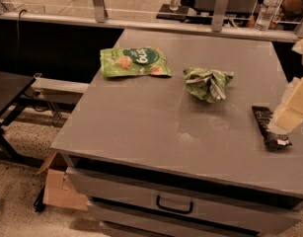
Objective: Pick rxbar chocolate
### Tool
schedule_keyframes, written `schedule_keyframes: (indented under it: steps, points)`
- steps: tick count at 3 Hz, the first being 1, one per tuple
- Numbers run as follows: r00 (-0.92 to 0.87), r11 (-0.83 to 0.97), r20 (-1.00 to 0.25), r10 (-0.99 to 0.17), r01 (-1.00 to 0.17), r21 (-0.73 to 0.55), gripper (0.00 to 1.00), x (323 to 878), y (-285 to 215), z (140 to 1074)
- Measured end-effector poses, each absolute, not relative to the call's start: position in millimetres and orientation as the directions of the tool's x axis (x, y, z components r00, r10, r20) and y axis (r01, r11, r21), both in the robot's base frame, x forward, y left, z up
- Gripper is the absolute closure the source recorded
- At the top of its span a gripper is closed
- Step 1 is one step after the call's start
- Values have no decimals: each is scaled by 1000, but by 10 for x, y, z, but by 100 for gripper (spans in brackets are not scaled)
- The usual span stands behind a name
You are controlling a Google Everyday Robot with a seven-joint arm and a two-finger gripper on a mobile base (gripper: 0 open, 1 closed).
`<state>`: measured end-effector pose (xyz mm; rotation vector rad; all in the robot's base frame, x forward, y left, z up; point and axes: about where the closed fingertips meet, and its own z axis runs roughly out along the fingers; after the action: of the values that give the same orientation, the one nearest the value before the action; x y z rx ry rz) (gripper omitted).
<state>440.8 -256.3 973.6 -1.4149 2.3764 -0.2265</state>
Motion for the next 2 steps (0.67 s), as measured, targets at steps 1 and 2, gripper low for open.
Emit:
schedule_keyframes:
  steps: [1,2]
  points:
    - [-551,606,-253,-796,-716,-347,0,4412,-2828,9659]
    - [-632,705,-313,-709,-632,-322,0,4356,-3079,9407]
